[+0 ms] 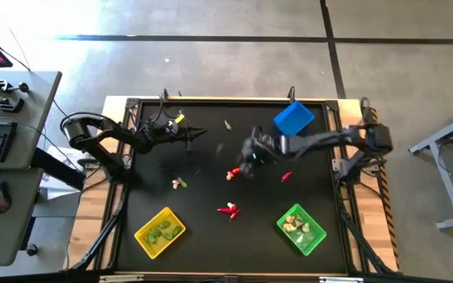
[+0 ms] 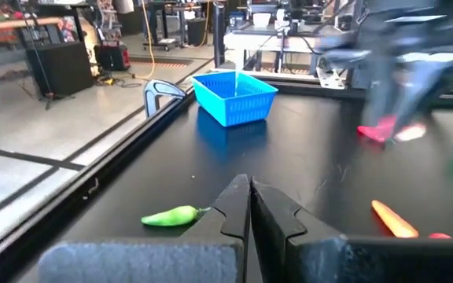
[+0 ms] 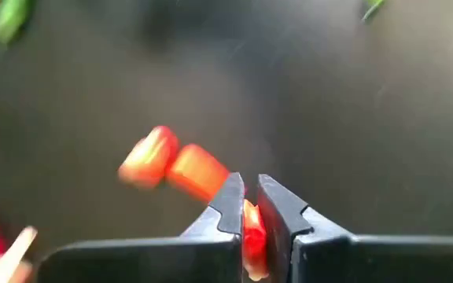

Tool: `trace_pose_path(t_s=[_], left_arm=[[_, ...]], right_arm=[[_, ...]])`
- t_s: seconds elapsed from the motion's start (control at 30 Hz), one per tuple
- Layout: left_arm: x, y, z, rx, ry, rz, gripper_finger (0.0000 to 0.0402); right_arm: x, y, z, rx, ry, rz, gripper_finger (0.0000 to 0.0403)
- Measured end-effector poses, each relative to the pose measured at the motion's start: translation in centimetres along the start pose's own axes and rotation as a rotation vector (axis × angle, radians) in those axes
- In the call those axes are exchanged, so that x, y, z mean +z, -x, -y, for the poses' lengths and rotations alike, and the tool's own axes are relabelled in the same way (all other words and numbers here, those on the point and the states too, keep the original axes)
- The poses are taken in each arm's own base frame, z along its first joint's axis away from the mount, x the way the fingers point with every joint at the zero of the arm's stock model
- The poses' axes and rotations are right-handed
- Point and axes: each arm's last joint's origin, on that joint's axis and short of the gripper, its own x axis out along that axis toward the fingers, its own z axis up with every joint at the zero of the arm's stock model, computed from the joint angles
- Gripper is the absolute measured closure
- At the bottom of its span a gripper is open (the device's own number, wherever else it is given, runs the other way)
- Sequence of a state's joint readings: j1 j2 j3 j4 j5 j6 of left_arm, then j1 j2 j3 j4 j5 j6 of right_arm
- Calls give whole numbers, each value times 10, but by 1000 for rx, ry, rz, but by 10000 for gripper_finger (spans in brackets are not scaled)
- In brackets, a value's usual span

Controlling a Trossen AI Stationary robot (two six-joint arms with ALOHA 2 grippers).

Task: Sort produce into baskets
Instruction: Put the red mushroom into the green bin

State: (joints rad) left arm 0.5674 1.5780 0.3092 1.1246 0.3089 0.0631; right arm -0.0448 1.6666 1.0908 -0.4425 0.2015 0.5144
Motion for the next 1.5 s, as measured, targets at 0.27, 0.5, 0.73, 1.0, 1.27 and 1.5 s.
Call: trace_pose_path(t_s=[0.27,0.5,0.73,1.0,1.27,1.5], left_arm=[[-2,0,0,-3,16,-21,401],[-2,0,2,-21,16,-20,401],[0,-8,21,-161,5,-37,402],[7,-34,73,-387,-119,-192,400],[17,-45,116,-526,-254,-275,359],[12,-67,124,-457,-320,-373,306]], right_arm=[[-78,77,-78,196,-23,-167,398],[-146,99,-107,70,-250,-250,398],[-181,96,-116,-15,-256,-356,398],[-184,95,-115,-42,-249,-390,366],[-184,95,-112,-65,-240,-396,295],[-185,96,-109,-98,-210,-405,280]])
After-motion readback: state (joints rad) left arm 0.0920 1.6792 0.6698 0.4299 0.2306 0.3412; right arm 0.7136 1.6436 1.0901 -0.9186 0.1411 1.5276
